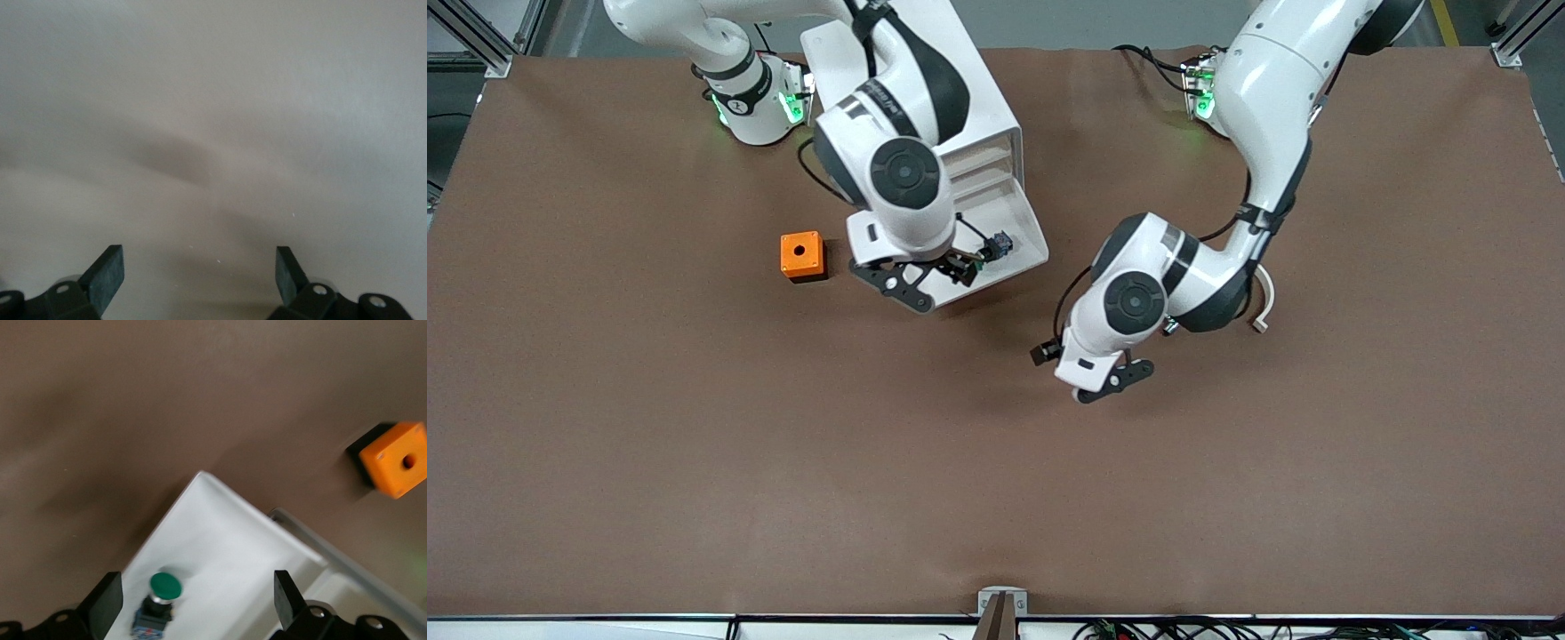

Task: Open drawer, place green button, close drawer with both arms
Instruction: 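Raise the right gripper from the drawer while the left gripper reaches the drawer front, then push the drawer shut with the left gripper while the right arm returns to rest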

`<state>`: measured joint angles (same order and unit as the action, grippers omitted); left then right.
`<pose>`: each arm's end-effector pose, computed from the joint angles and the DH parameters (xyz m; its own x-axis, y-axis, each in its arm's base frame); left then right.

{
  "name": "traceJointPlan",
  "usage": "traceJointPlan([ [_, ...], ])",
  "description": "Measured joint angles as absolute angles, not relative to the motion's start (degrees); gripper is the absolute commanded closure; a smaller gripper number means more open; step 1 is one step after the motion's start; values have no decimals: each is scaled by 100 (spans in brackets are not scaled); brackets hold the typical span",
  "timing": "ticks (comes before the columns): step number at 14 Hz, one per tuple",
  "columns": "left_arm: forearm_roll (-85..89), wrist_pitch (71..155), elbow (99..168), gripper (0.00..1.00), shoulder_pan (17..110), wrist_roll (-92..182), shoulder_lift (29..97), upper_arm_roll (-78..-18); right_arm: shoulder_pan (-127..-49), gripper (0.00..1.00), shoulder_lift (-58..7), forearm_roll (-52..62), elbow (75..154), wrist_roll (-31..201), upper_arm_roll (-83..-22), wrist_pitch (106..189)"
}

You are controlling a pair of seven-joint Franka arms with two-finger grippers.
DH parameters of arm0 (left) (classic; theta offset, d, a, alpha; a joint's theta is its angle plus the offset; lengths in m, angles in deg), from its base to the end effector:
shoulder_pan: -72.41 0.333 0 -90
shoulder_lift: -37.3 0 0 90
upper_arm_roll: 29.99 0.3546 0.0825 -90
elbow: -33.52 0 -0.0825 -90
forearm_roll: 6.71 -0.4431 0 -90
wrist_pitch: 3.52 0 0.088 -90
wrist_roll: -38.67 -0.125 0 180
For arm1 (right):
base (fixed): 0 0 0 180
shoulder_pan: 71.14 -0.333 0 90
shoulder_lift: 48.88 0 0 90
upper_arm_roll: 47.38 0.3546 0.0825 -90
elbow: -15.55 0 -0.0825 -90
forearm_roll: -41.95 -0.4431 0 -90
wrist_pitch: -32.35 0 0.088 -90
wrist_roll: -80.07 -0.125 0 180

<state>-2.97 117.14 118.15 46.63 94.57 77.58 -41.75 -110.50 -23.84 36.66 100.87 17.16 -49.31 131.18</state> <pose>0.6332 -0.4598 0.2427 0.9061 0.3772 -0.1915 0.3924 -0.9186 0.0470 0.5718 0.4546 0.4029 0.8772 -0.4543 -0.1554 -0.4347 -0.8888 0.1452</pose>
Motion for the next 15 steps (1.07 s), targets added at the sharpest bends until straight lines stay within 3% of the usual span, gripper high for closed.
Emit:
traceJointPlan([
  [4, -297, 12126, 11944, 0, 4144, 10063, 7951, -4186, -10275, 0, -2783, 3674, 9968, 3351, -4949, 12446],
  [15, -297, 12139, 12119, 0, 3295, 11183, 8056, -4385, -7670, 0, -3791, 3984, 9948, 7991, -4979, 11177],
])
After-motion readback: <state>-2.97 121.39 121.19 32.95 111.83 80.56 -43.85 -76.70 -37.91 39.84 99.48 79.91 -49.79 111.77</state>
